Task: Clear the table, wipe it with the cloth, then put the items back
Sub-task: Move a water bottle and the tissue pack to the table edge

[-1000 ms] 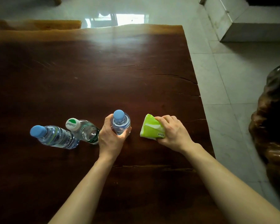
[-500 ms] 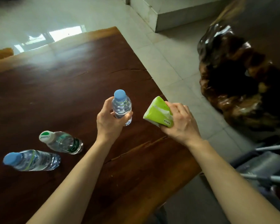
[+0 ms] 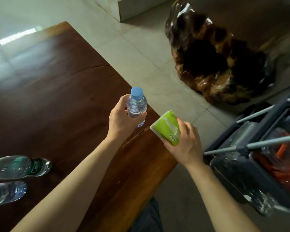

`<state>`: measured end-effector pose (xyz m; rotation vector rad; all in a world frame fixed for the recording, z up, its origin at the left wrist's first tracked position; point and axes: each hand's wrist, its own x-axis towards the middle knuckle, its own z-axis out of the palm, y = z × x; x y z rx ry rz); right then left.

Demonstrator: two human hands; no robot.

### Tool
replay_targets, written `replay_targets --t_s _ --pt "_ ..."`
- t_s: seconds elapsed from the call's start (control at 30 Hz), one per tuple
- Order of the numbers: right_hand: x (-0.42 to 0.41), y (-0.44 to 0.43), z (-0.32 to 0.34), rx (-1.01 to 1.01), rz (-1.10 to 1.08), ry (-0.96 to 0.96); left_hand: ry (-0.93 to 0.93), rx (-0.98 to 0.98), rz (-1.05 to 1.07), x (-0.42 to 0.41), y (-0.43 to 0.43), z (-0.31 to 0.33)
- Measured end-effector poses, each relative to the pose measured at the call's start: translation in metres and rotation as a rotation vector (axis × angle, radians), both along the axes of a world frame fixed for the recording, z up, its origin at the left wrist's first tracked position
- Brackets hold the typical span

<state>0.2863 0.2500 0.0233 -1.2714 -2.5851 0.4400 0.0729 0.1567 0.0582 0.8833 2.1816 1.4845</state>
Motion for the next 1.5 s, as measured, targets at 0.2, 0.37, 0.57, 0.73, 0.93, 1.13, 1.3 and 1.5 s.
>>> replay_targets --t_s 0.2,0.37,0.57,0.73,0.93,1.13,1.3,1.5 --pt "0.01 0.003 -0.035 -0.082 -0.024 -0.058 0.025 -0.069 -0.056 0.012 0.027 -0.03" --pt "0.012 0.005 -0.061 -0.105 -0.026 -0.106 0.02 -0.107 -0.075 0.015 0.044 -0.051" --pt "0.008 0.008 -0.083 -0.131 -0.016 -0.155 0.021 -0.132 -0.094 0.016 0.053 -0.069" --pt "0.008 0.011 -0.095 -0.134 -0.009 -0.165 0.051 -0.139 -0.105 0.011 0.053 -0.078" --pt "0.008 0.015 -0.097 -0.23 0.012 -0.224 0.094 -0.183 -0.16 0.006 0.046 -0.078" --pt "0.008 0.014 -0.059 -0.178 0.075 -0.141 0.215 -0.273 -0.182 0.0 0.019 -0.066" --pt "-0.011 -0.011 -0.019 -0.044 0.275 0.072 0.392 -0.249 -0.134 -0.002 -0.049 -0.036" --pt "-0.058 -0.069 0.013 0.061 0.568 0.192 0.481 -0.343 -0.014 0.01 -0.164 -0.017"
